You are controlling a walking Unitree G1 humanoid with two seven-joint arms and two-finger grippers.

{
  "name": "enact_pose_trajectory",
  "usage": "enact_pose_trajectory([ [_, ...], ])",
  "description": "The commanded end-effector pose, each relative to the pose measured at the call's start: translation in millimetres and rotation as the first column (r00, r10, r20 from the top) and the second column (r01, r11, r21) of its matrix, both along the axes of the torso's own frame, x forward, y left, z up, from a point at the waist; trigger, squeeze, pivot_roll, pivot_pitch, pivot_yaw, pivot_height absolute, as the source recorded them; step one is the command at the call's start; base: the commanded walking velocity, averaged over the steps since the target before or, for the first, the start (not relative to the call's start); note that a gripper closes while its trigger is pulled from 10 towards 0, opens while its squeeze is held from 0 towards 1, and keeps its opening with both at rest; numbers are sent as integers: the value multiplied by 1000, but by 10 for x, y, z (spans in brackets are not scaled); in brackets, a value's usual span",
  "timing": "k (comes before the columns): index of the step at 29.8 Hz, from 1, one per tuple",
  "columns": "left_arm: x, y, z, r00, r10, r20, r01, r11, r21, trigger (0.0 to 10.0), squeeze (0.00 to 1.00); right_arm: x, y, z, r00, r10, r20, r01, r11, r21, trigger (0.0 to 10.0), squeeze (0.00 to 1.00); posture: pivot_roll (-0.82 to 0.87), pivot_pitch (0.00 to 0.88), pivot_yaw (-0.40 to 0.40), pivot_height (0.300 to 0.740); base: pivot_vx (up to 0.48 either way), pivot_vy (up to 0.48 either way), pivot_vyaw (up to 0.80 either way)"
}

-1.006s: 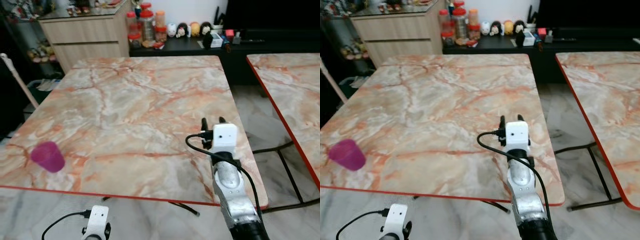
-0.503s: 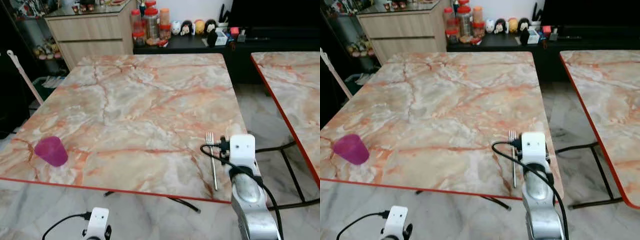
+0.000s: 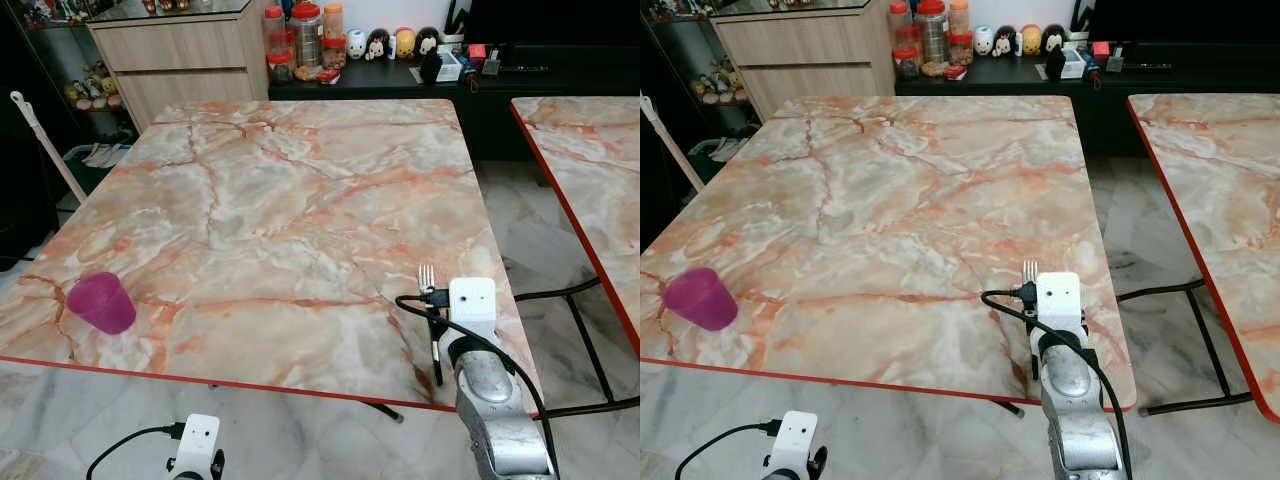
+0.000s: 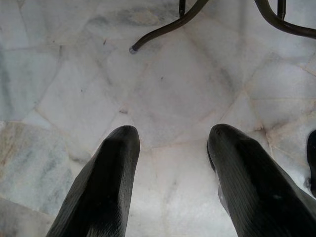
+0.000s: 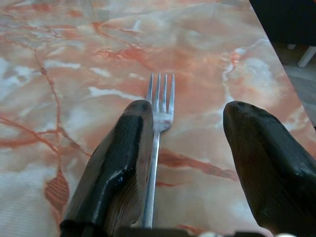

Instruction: Setting the table

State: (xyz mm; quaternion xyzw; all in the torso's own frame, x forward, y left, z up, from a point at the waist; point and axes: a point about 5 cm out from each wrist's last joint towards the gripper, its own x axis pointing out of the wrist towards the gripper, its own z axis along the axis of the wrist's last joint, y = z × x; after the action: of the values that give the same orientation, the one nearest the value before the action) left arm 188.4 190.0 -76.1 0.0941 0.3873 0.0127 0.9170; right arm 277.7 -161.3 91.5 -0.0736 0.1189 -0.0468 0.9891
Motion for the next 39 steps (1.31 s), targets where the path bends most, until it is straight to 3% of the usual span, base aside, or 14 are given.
enact_pose_trajectory([
  [1, -44, 36, -21, 1000, 11, -20, -11, 1000, 8, 10000, 0, 16, 44, -19, 1000, 17, -2, -17, 1000, 11, 10000, 0, -20, 62, 65, 740, 0, 0, 0],
  [4, -45, 37, -21, 1000, 11, -20, -11, 1000, 8, 10000, 0, -7, 55, -57, 1000, 15, -13, -15, 999, 35, 10000, 0, -20, 62, 65, 740, 0, 0, 0],
  [5, -44, 37, -21, 1000, 10, -20, -10, 1000, 9, 10000, 0, -13, 60, -68, 1000, 19, -14, -18, 999, 39, 10000, 1000, -20, 62, 65, 740, 0, 0, 0],
  [9, -42, 42, -20, 1000, 8, -20, -8, 1000, 10, 10000, 0, -10, 86, -117, 999, 27, -34, -25, 998, 55, 10000, 1000, -23, 60, 68, 740, 0, 0, 0],
  [10, -39, 41, -18, 1000, 7, -20, -7, 1000, 11, 10000, 0, -6, 103, -144, 998, 33, -46, -30, 997, 73, 10000, 0, -22, 61, 69, 740, 0, 0, 0],
  [39, -57, 47, -28, 1000, 10, -28, -9, 1000, 9, 10000, 0, 54, 143, -277, 995, -33, -98, 46, 989, 137, 10000, 0, -5, 57, 65, 740, 0, 0, 0],
])
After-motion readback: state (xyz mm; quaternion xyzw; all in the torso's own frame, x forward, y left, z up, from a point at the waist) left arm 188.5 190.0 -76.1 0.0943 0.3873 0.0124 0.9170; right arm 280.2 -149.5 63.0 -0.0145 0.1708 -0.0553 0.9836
